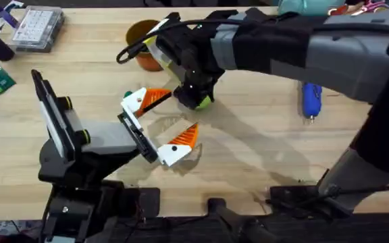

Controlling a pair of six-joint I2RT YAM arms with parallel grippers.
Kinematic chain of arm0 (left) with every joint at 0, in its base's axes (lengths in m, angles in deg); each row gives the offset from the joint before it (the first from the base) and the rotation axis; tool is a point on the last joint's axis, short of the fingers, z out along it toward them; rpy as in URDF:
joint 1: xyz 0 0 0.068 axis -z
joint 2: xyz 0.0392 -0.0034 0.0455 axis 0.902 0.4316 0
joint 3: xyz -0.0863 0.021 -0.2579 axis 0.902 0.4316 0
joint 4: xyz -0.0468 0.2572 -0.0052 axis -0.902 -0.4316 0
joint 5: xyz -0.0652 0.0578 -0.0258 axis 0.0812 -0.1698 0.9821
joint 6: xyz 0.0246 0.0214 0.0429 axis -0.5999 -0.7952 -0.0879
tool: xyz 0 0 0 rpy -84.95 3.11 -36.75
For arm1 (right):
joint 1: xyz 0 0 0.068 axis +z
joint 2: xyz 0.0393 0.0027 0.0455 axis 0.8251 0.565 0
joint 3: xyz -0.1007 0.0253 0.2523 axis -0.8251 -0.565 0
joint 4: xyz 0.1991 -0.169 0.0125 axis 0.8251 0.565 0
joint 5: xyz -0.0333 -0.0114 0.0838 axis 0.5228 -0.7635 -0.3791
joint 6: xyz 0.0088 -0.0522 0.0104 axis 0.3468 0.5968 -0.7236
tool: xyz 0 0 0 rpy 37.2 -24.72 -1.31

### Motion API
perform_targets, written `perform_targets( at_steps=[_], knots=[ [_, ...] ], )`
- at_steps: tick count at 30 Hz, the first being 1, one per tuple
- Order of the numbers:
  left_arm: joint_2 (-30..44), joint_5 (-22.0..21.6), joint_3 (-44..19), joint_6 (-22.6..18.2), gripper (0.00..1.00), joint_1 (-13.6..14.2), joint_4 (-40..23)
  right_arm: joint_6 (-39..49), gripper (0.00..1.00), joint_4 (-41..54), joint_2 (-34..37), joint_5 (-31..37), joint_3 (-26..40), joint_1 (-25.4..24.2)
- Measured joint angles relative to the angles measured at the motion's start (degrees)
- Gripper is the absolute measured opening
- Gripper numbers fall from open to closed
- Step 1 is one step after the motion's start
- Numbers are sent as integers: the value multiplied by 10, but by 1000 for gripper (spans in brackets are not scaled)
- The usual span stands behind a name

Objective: Pick up the gripper from the table and insert it into the empty holder that is missing its gripper. Then pick up a screw, insert it into the mounting hole, and use the screwdriver to tighten it. Finally, clean up the table by picking up the vegetable and placing it into the bucket.

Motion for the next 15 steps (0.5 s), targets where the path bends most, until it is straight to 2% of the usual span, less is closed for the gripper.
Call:
perform_targets(
  at_steps=[4,7,15],
  knots=[
    [0,0,0,0,990,0,0,2,153,-1,0,4,0,0],
    [0,0,0,0,990,0,0,3,26,-1,0,4,0,0],
    [0,0,0,0,990,0,0,2,7,-2,0,4,0,0]
  ],
)
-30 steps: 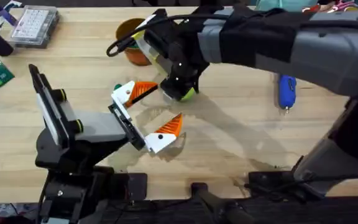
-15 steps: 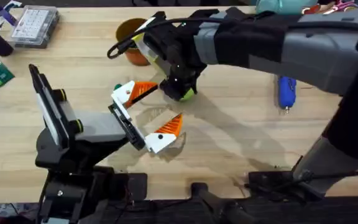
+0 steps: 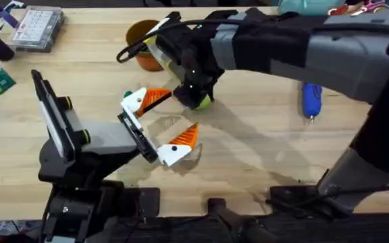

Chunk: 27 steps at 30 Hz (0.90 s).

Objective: Pick up the gripper from the table and insert it into the empty holder that is missing its gripper. Then pick up a screw, insert it into the mounting hole, and use the screwdriver to tighten it. Finally, clean up the table by picking up the vegetable and placing it into the bucket.

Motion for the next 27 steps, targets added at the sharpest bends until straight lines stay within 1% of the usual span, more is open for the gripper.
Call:
perform_targets(
  at_steps=[11,18,22,27],
  knots=[
    [0,0,0,0,990,0,0,0,7,20,-10,-3,1,-6],
    [0,0,0,0,990,0,0,-5,7,37,-85,-3,5,-26],
    [0,0,0,0,990,0,0,-7,7,58,-118,-3,30,-30],
    [0,0,0,0,990,0,0,-8,7,109,-127,-4,88,-30]
  ],
)
